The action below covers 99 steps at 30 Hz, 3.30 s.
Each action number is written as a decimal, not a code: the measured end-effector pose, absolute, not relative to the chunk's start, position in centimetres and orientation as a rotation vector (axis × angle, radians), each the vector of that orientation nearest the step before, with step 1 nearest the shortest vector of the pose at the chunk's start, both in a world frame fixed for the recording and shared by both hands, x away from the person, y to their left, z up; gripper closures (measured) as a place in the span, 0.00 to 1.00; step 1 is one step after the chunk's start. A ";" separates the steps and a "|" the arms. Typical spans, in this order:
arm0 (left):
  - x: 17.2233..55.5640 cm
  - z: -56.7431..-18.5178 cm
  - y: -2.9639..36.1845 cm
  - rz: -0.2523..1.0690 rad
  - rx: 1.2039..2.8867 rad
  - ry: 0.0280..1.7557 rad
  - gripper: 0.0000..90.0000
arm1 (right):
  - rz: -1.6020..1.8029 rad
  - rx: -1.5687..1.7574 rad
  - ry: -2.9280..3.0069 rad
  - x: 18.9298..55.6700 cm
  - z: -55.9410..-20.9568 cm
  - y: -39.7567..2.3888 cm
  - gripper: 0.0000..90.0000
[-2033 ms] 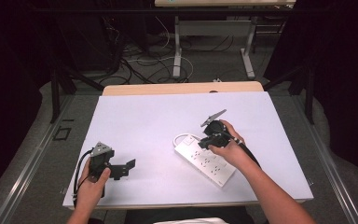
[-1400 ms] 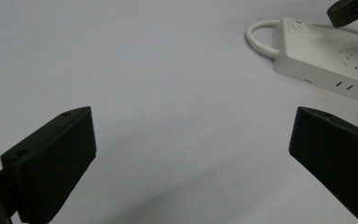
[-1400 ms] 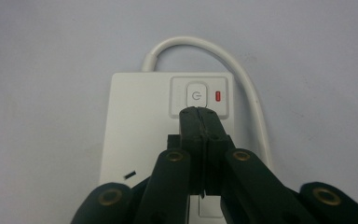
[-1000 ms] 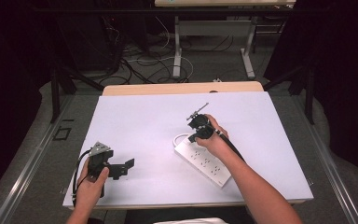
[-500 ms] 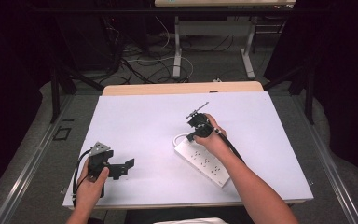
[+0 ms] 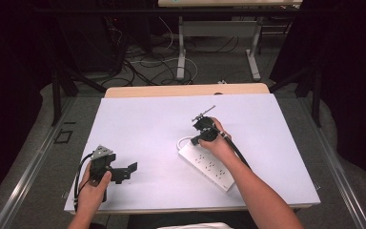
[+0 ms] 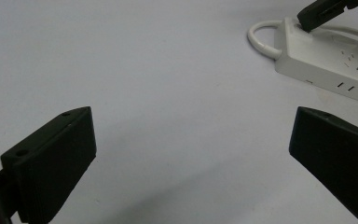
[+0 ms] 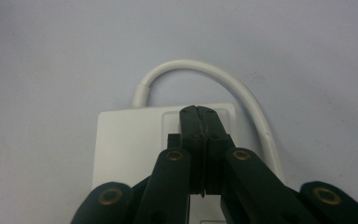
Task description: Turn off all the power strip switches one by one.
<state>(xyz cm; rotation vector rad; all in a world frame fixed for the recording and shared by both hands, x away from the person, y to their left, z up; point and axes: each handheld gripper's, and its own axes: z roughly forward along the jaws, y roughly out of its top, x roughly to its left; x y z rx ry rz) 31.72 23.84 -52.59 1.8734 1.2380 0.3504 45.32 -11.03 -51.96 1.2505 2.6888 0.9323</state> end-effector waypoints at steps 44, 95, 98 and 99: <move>31.7 -52.5 24.1 0.355 1.869 1.239 0.01 | 1.000 1.228 2.659 43.9 -51.4 -12.9 1.00; 31.6 -52.4 24.0 0.350 1.869 1.250 0.01 | 1.084 1.297 2.624 40.9 -52.4 -17.2 1.00; 31.6 -52.5 24.0 0.351 1.871 1.250 0.01 | 1.094 1.304 2.623 40.9 -52.4 -17.3 1.00; 31.6 -52.5 24.0 0.351 1.872 1.249 0.01 | 1.099 1.299 2.623 40.9 -52.5 -17.4 1.00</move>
